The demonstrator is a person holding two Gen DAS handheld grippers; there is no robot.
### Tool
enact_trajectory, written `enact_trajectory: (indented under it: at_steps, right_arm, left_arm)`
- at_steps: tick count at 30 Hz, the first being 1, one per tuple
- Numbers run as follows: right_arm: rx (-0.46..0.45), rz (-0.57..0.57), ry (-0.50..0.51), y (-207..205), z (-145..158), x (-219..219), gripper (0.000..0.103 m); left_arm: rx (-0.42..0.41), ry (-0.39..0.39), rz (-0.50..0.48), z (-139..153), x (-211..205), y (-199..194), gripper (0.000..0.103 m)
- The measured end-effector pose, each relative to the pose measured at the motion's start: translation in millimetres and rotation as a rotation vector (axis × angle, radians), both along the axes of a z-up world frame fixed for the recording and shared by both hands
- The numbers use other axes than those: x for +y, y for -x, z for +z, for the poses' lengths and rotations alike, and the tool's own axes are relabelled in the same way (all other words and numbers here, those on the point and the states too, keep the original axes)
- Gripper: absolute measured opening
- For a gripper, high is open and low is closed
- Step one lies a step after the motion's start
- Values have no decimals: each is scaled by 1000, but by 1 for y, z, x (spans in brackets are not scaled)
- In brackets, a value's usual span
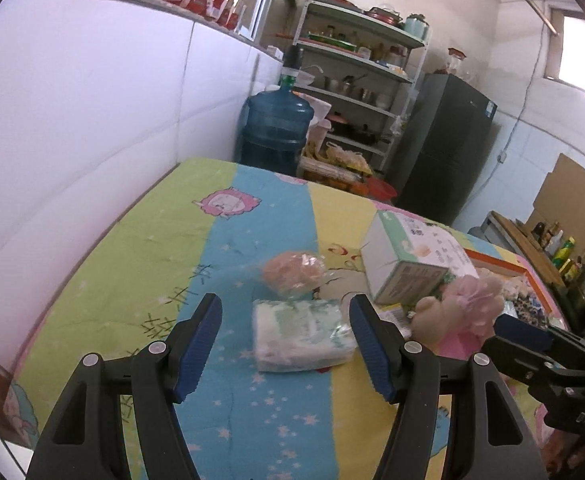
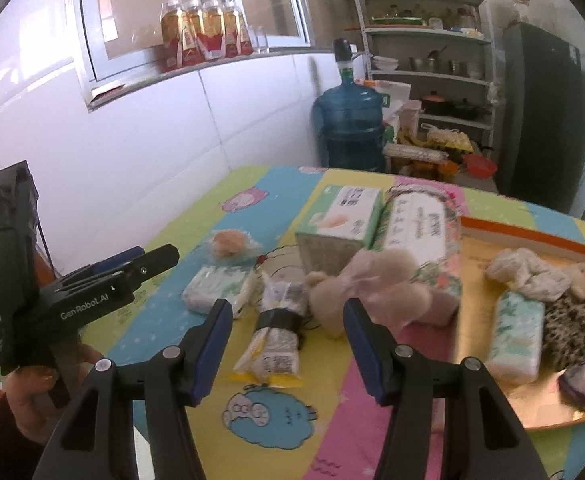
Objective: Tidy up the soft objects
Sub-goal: 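Grasp the bagged bread roll with the left gripper while the right grasps the yellow snack bar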
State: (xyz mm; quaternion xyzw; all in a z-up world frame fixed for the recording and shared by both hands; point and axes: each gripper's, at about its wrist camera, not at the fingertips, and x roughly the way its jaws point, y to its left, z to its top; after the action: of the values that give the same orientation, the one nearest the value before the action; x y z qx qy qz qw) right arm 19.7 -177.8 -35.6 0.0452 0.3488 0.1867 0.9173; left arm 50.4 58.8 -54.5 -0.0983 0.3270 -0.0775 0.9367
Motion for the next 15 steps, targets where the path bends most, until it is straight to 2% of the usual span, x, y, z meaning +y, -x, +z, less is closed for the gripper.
enact_trajectory:
  at_steps: [15]
  right_arm:
    - [96, -3, 5, -26, -39, 36, 57]
  left_arm:
    - [30, 23, -25, -25, 29, -6, 68]
